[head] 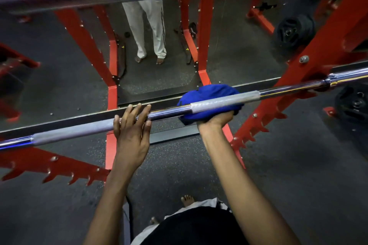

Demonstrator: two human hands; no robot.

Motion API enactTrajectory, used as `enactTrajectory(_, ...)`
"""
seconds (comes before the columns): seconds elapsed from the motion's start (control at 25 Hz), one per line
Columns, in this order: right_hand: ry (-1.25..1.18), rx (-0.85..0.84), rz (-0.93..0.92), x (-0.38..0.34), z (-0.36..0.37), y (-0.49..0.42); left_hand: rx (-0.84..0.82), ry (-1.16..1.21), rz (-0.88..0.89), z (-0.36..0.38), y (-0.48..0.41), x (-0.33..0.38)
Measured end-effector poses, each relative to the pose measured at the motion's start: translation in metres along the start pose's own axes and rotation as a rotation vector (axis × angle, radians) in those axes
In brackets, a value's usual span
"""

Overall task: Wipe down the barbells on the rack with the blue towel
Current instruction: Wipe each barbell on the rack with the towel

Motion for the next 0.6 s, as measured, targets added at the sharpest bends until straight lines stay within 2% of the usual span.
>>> enactTrajectory(0.08,-0.010,-0.023,0.106,0.012,0.006,0.012,-0.057,0.027,0.057,-0.005,-0.001,0.002)
enactTrajectory(0.2,0.204,-0.042,0.225,0.022,-0.002,0.040,-0.017,0.023,0.088,-0.022,-0.008,-0.017)
enactTrajectory(0.32,0.349,-0.026,0.175,0.025,-0.008,0.074,0.038,-0.058,-0.007,-0.042,-0.021,-0.064)
enactTrajectory(0.4,0.502,-0.039,0.004,0.026,-0.012,0.084,0.041,-0.105,-0.029,-0.051,-0.027,-0.089)
enactTrajectory(0.48,0.794,-0.055,-0.255,0.010,-0.017,0.092,0.035,-0.133,0.010,-0.055,-0.024,-0.099)
enactTrajectory(0.6,1.192,-0.229,-0.678,-0.009,-0.008,0.110,0.030,-0.152,0.058,-0.063,-0.021,-0.111)
Point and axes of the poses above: each hand's wrist, its own y-axis away from the middle knuckle, its own z-axis out of the palm, x = y × z, the point moved 8 cm from there along -y, towards the middle knuckle, and after that the axes turned 15 degrees about -z, right-handed, at the moved point
